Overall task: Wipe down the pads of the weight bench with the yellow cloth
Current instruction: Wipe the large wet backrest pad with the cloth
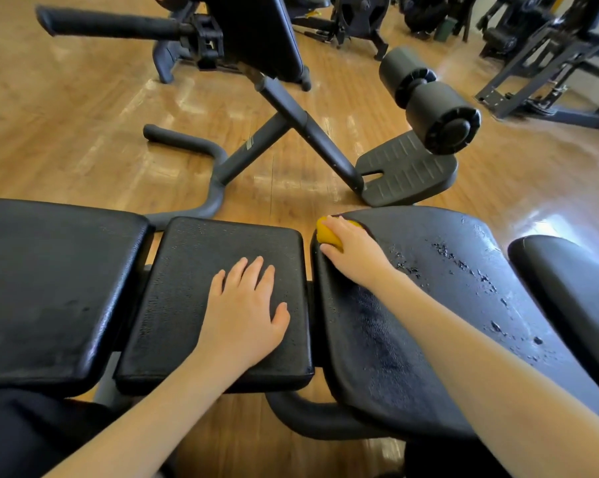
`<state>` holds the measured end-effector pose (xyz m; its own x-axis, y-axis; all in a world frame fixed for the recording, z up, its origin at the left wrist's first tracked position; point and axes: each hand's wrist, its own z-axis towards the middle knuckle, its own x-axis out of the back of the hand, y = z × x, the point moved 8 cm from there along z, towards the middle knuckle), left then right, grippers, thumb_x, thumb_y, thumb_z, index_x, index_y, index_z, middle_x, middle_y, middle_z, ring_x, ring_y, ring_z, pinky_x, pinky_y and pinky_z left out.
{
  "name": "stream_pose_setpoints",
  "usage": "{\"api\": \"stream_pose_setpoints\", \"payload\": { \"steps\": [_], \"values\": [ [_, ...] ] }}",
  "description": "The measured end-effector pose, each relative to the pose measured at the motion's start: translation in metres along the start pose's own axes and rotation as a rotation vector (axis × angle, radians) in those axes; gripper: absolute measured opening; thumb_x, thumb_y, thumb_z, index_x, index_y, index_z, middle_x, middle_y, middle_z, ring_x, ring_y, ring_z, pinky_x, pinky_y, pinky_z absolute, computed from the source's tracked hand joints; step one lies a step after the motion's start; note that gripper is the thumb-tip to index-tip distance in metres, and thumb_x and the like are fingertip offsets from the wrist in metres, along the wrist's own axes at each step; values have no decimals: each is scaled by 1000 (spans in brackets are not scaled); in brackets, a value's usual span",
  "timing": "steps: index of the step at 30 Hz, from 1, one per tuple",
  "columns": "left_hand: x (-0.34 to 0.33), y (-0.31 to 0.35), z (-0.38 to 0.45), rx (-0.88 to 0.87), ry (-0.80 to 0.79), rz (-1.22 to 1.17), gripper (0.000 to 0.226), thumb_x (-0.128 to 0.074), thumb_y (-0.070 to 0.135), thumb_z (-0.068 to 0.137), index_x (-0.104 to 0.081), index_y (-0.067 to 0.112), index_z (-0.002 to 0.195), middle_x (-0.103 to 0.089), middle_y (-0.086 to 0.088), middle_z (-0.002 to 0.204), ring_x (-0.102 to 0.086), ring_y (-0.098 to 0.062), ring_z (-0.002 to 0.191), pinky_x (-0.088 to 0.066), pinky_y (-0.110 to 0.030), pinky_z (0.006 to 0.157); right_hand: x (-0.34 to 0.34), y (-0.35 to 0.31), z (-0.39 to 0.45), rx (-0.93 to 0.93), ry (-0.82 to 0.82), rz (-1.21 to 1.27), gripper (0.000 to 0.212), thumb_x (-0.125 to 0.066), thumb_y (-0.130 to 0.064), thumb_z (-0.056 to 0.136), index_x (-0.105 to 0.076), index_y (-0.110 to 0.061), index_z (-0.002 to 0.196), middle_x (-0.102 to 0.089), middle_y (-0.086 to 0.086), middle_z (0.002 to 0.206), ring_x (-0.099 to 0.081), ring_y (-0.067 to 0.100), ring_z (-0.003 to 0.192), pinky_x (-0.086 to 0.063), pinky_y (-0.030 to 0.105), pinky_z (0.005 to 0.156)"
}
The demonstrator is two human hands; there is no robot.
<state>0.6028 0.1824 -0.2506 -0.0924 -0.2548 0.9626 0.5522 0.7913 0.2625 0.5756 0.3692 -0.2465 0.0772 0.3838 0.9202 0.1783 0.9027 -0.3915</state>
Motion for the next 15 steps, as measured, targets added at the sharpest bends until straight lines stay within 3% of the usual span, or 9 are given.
{"api": "stream_pose_setpoints", "payload": {
  "steps": [5,12,15],
  "values": [
    [-2,-2,-2,-8,-24,14,63,-33,47,91,-20,18,146,-17,-1,154,-10,-20,142,-10,-40,114,-12,-18,-79,101,-102,-3,50,-49,-23,93,-34,-24,140,-31,-8,150,-20,11,140,-13,26,114],
    [-2,0,-3,-17,-38,11,61,-35,45,92,-22,16,145,-18,-3,154,-11,-21,142,-11,-42,113,-8,-23,-172,202,-97,8,44,-47,-24,95,-37,-34,137,-29,-26,141,-14,-13,129,-6,12,110],
    [-3,0,-6,-18,-32,21,61,-34,45,92,-22,17,145,-18,-3,154,-11,-21,142,-12,-42,113,-7,-18,-195,271,-88,47,43,-50,-19,91,-45,-32,132,-37,-26,135,-22,-12,129,-14,14,112]
  ]
}}
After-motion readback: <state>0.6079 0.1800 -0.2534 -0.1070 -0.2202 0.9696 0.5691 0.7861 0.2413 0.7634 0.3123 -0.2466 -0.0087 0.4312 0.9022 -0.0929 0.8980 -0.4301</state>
